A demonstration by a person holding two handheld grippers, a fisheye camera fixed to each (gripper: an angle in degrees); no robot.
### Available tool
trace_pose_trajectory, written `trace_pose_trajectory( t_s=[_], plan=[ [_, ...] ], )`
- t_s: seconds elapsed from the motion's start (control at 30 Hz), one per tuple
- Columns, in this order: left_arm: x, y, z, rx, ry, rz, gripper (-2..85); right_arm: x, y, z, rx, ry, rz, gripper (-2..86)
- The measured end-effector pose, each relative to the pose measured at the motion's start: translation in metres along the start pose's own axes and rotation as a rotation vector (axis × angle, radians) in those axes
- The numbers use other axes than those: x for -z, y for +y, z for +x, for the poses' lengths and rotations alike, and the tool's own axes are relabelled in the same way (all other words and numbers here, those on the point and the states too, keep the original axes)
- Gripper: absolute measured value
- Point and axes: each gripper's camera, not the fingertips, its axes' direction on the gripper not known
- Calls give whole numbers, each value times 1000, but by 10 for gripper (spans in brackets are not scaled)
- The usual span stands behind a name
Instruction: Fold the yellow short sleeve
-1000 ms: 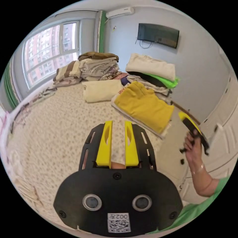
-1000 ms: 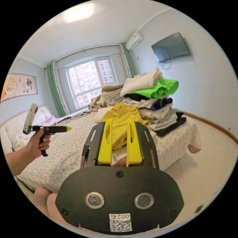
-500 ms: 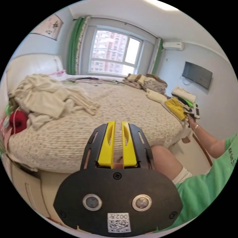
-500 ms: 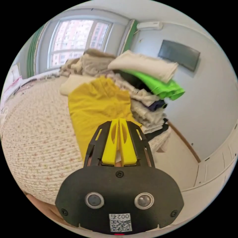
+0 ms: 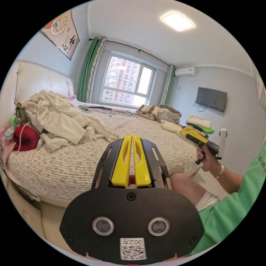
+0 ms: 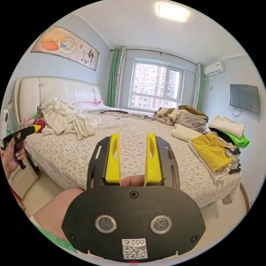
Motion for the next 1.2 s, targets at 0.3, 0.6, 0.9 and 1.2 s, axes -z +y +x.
trace_pose_trajectory(
  t_s=[0.3, 0.6, 0.9, 1.2],
  plan=[
    [21, 36, 105, -9, 250, 155, -9, -81, -34, -65, 35, -55, -299, -9],
    [37, 5, 234, -331, 248, 380, -9, -153, -162, -116, 69, 117, -341, -9],
    [39, 26, 272, -365, 258, 302, -9, -170, -170, -155, 164, 185, -334, -9],
    [8, 26, 289, -412, 243, 147, -9, -186, -174, -162, 191, 249, -350, -9]
  ],
)
